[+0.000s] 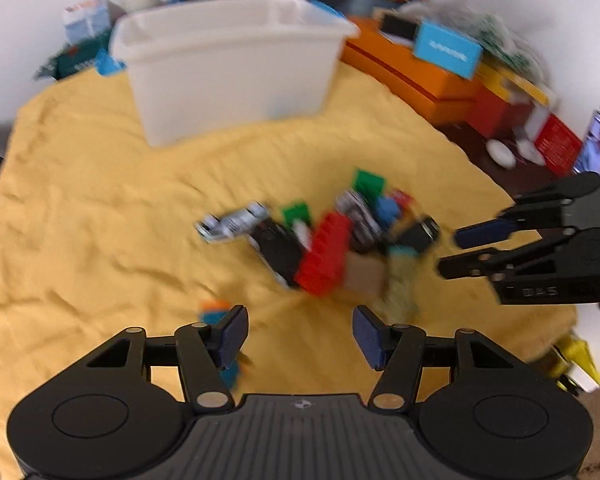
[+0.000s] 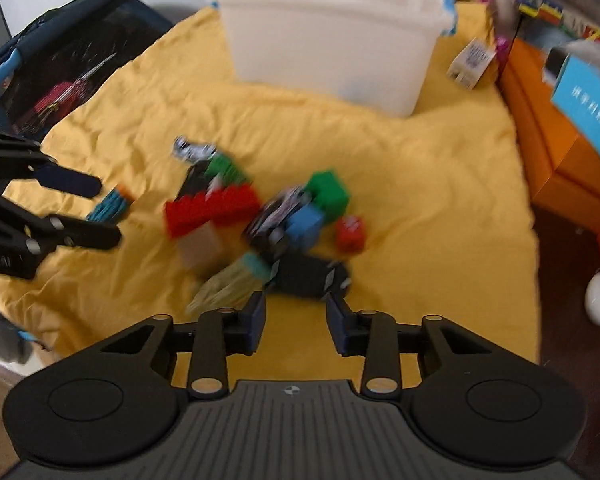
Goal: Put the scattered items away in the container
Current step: 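Bring both tools back to the pile toward the black toy cars, then grasp the green race car with the left tool while the right tool grasps the black car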
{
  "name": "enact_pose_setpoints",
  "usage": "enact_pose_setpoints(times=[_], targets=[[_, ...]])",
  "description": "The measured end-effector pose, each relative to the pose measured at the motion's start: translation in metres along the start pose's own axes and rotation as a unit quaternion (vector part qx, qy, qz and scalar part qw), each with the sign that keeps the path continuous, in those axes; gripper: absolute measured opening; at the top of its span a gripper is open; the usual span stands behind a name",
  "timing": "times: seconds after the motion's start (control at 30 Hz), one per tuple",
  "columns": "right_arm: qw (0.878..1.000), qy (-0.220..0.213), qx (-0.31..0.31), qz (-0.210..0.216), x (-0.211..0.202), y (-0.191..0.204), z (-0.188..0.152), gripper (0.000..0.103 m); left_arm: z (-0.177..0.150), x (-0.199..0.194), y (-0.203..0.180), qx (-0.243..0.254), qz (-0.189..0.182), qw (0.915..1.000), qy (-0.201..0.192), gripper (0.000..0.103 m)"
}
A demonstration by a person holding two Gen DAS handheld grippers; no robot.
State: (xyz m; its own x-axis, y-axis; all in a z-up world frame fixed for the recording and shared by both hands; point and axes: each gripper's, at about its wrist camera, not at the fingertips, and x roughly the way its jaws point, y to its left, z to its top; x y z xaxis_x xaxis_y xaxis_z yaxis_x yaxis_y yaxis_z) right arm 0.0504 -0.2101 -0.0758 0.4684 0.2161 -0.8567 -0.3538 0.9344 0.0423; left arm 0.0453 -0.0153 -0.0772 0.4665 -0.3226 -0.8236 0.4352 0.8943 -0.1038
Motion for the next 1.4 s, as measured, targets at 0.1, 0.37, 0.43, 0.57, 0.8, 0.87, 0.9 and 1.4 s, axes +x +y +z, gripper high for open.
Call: enact_pose_setpoints(times=[0.1,0.37,0.43,0.57,0.8,0.87,0.9,1.4], targets=[[1.0,-0.009,-0.006,0.015,0.001,0.014,0.0,0.032,-0.008,0.001,-0.008,0.014,0.0,0.9999,0.007,0.062],[0.998,-0.006,-0.07,0.002,0.016,0.045,-0.001,0.031,-0.012,0.0,-0.007,0.008,0.0,0.9999,0.008,0.062],[0.998,0.002,-0.059,-0.013,0.016,0.035,-0.006,0.032,-0.01,0.001,-0.008,0.009,0.002,0.9999,0.007,0.062],[1.0,-0.019,-0.014,-0.007,0.001,0.005,-0.005,0.032,0.001,0.008,-0.001,-0.007,0.018,0.9998,-0.007,0.061],[0.999,-0.04,0.014,-0.033,-0.006,-0.026,0.004,0.034,0.032,0.039,0.039,-0.143,-0.025,0.9894,-0.014,0.032],[0.999,-0.041,0.013,-0.034,-0.005,-0.029,0.004,0.034,0.035,0.051,0.044,-0.167,-0.035,0.9853,-0.006,0.03],[0.999,-0.039,0.013,-0.032,-0.003,-0.031,0.004,0.034,0.037,0.057,0.046,-0.18,-0.038,0.983,0.002,0.03],[0.996,-0.014,0.041,0.077,0.029,-0.061,0.011,0.035,0.037,0.042,0.015,-0.042,0.044,0.9978,0.026,0.02]])
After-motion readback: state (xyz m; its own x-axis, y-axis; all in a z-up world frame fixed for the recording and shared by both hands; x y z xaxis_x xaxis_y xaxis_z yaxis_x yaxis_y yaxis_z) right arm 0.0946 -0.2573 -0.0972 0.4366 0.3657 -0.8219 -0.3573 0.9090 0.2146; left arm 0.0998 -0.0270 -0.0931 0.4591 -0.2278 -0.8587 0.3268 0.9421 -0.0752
